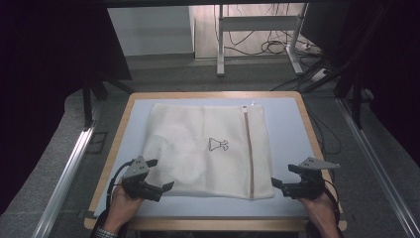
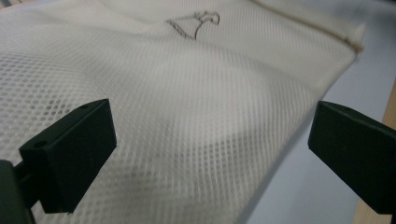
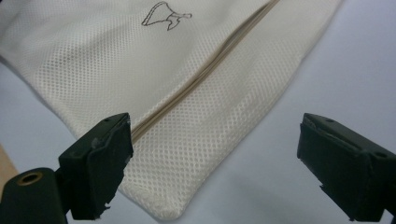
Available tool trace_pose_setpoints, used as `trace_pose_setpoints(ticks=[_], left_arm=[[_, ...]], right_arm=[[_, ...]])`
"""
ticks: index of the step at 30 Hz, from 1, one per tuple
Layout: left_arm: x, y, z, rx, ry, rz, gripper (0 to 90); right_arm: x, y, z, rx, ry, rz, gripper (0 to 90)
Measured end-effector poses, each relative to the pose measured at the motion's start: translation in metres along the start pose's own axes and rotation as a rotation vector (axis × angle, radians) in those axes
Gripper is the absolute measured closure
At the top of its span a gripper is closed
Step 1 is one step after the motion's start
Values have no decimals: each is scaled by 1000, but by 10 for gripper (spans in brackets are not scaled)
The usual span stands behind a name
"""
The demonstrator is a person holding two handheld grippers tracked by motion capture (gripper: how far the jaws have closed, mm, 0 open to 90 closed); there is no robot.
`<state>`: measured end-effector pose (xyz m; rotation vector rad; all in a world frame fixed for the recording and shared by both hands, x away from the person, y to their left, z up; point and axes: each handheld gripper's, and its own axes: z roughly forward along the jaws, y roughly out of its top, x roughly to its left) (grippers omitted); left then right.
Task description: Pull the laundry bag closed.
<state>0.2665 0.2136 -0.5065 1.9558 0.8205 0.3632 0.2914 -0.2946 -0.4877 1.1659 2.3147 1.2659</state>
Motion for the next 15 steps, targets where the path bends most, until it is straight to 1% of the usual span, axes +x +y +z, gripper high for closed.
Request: trace_pose_setpoints(ticks=[1, 2, 3, 4, 5, 6, 8, 9, 10, 11, 13, 15], left_arm=[[0, -1, 2, 13, 8, 2, 8], [-1, -1, 5, 35, 15, 16, 8], [-1, -1, 5, 35, 15, 16, 8], [-4, -1, 7, 53, 24, 38, 8], [-4, -1, 7, 53, 24, 38, 9], [-8, 1, 8, 52, 33, 53, 9], [-9, 1, 8, 48, 32, 61, 11], [-10, 1, 9, 32, 17, 70, 11], [-10, 1, 9, 32, 17, 70, 11], [-11, 1, 9, 27, 7, 76, 11], [-12, 1, 11, 35, 13, 96, 10], [-12, 1, 11, 36, 12, 95, 9]], right_arm=[[-1, 0, 1, 5, 3, 0, 107], [-2, -1, 1, 13, 5, -3, 107], [-2, -1, 1, 13, 5, -3, 107], [-3, -1, 1, 23, 23, -6, 117], [-3, -1, 1, 23, 23, -6, 117], [-3, -1, 0, 29, 28, -11, 117], [-3, -1, -1, 30, 29, -13, 117], [-1, -1, -1, 30, 24, -30, 115], [-1, -1, -1, 30, 24, -30, 115], [1, -2, 0, 39, 16, -50, 99], [3, -2, 1, 45, 8, -71, 82], [3, -1, 3, 50, 1, -85, 74]])
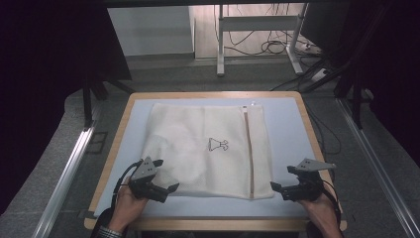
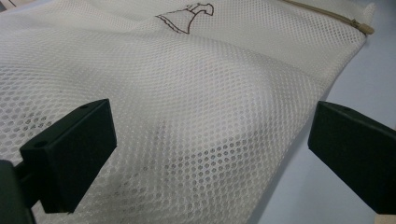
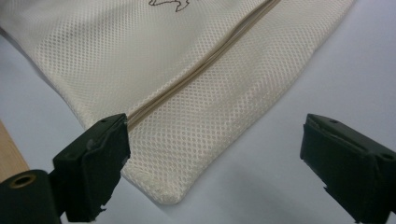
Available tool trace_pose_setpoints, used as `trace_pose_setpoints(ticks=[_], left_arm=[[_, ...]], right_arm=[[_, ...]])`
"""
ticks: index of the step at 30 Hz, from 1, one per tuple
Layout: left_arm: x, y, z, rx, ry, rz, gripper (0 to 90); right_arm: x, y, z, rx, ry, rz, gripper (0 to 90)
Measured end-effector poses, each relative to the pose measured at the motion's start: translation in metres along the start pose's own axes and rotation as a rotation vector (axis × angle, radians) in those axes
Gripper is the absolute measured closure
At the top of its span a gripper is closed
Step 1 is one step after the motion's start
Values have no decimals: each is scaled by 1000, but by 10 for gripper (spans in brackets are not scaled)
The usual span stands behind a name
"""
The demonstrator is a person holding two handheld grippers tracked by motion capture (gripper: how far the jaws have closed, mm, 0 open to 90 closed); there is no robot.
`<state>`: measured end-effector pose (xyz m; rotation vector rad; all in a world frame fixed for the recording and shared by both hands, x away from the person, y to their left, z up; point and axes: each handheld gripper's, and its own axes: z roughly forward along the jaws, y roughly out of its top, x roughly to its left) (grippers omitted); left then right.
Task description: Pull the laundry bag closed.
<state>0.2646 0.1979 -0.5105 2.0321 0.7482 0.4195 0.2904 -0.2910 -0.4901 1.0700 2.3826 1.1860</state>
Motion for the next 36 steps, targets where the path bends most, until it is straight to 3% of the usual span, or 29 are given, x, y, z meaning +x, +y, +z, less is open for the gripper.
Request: trace_pose_setpoints(ticks=[7, 12, 19, 24, 31, 36], left_arm=[[1, 0, 1, 21, 7, -11, 10], [-3, 1, 3, 48, 18, 19, 7], [-3, 4, 3, 30, 24, -1, 10], [-11, 11, 3, 6, 13, 18, 16], [-18, 16, 7, 9, 7, 42, 22], [-19, 19, 5, -25, -9, 22, 52]], right_arm=[[0, 0, 2, 5, -1, -15, 58], [2, 0, 2, -1, -6, -31, 47], [2, 1, 3, -2, -13, -46, 44], [3, 1, 3, -1, -16, -55, 44], [4, 1, 4, 2, -17, -72, 43], [4, 1, 5, 7, 1, -66, 47]])
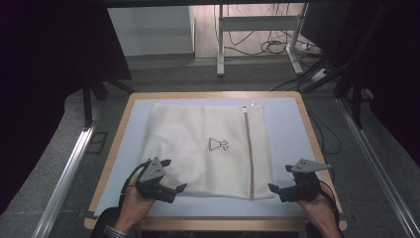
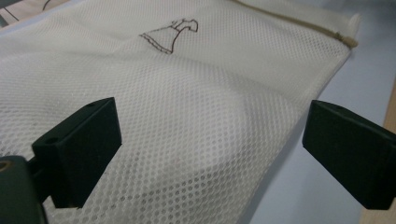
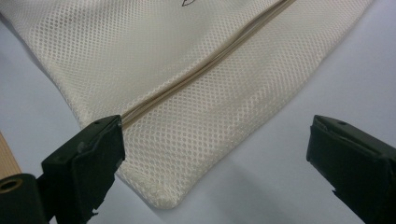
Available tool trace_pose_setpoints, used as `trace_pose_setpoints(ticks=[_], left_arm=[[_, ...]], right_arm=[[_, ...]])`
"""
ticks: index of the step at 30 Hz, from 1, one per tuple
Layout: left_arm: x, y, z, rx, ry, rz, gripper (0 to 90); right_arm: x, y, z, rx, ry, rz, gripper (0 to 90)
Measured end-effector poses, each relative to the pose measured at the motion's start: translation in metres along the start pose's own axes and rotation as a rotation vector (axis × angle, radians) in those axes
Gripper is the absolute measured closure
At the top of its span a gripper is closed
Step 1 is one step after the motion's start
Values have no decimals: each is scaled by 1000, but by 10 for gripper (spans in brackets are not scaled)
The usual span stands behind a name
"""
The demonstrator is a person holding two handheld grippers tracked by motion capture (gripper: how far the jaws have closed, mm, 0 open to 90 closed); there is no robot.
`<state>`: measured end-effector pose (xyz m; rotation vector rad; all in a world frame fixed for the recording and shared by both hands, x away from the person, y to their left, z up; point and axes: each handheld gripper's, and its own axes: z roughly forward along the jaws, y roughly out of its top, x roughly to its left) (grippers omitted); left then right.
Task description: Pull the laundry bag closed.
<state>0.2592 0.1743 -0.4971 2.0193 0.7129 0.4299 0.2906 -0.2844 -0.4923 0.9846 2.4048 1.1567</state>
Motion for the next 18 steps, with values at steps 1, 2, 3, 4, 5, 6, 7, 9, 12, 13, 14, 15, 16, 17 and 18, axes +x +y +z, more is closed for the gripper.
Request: trace_pose_setpoints(ticks=[1, 2, 3, 4, 5, 6, 7, 9, 12, 13, 14, 15, 16, 17, 18], left_arm=[[0, 1, 0, -6, -5, -6, 55], [-1, 1, 0, -9, -9, -11, 57], [-1, 2, 0, -6, -12, -13, 58], [-1, 2, 0, -6, -12, -13, 58], [-1, 2, 1, -4, -15, -16, 58], [-2, 3, 2, 2, -22, -20, 57], [-2, 3, 3, 6, -25, -20, 56], [-4, 4, 6, 16, -19, -11, 42], [-6, 6, 10, 20, -31, 3, 22], [-6, 6, 10, 20, -31, 3, 28], [-7, 8, 12, 9, -41, -8, 30], [-7, 9, 13, 7, -36, -9, 31], [-7, 10, 14, 6, -35, -8, 35], [-7, 10, 14, 6, -35, -8, 41], [-8, 11, 16, 9, -32, -2, 43]], right_arm=[[0, 0, 0, 0, -1, -1, 47], [0, 0, 0, -1, -1, -1, 47], [0, 0, 0, -2, -1, -1, 47], [0, 0, 0, -2, -1, -1, 47], [0, 0, 0, -2, -2, -2, 47], [0, 0, 0, -1, -3, -2, 47], [0, 0, 0, -1, -4, -2, 47], [0, 0, 0, 0, -5, -3, 47], [0, 0, 0, 1, -5, -3, 46], [0, 0, 0, 1, -6, -3, 46], [0, 0, 0, 1, -6, -4, 46], [0, 0, 0, 1, -6, -4, 46], [0, 0, 0, 1, -6, -4, 46], [0, 0, 0, 1, -6, -4, 46], [0, 0, 0, 2, -5, -6, 46]])
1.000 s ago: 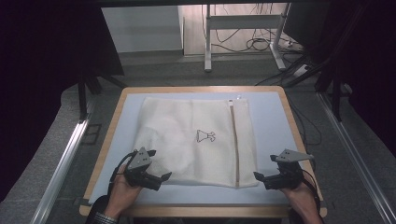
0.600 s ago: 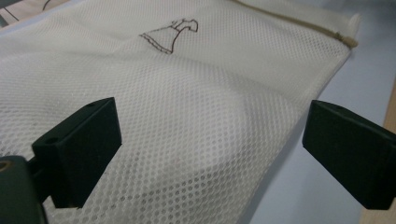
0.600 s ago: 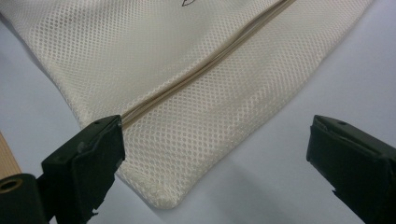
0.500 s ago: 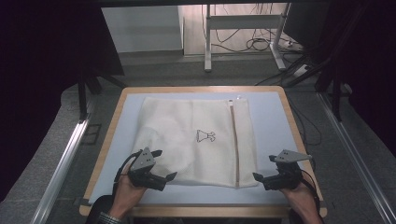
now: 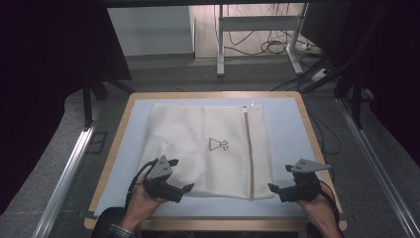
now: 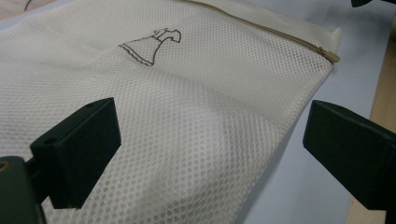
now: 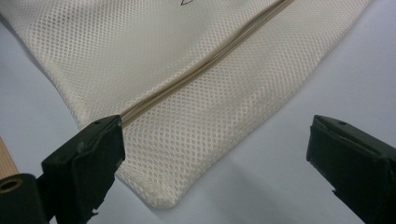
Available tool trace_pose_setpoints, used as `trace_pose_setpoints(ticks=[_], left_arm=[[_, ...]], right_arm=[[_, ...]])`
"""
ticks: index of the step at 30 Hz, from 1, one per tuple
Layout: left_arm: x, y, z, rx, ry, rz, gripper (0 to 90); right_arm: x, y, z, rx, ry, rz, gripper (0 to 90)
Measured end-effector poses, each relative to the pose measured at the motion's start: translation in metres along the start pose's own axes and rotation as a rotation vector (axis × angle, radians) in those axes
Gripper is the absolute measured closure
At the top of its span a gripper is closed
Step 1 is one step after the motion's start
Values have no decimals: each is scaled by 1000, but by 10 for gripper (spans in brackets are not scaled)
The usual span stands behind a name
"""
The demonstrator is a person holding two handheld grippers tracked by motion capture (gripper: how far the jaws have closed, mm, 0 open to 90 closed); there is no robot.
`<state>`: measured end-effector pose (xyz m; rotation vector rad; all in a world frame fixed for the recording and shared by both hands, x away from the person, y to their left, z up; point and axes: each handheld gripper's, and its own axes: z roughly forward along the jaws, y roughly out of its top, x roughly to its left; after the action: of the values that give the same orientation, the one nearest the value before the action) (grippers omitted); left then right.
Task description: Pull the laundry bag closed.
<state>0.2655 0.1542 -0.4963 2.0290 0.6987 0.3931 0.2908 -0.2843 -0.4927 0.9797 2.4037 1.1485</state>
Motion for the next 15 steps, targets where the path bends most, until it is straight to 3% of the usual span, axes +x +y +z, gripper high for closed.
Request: trace_pose_setpoints(ticks=[15], left_arm=[[-6, 8, 14, -15, -36, 15, 153]], right_arm=[[0, 0, 1, 0, 19, 6, 46]])
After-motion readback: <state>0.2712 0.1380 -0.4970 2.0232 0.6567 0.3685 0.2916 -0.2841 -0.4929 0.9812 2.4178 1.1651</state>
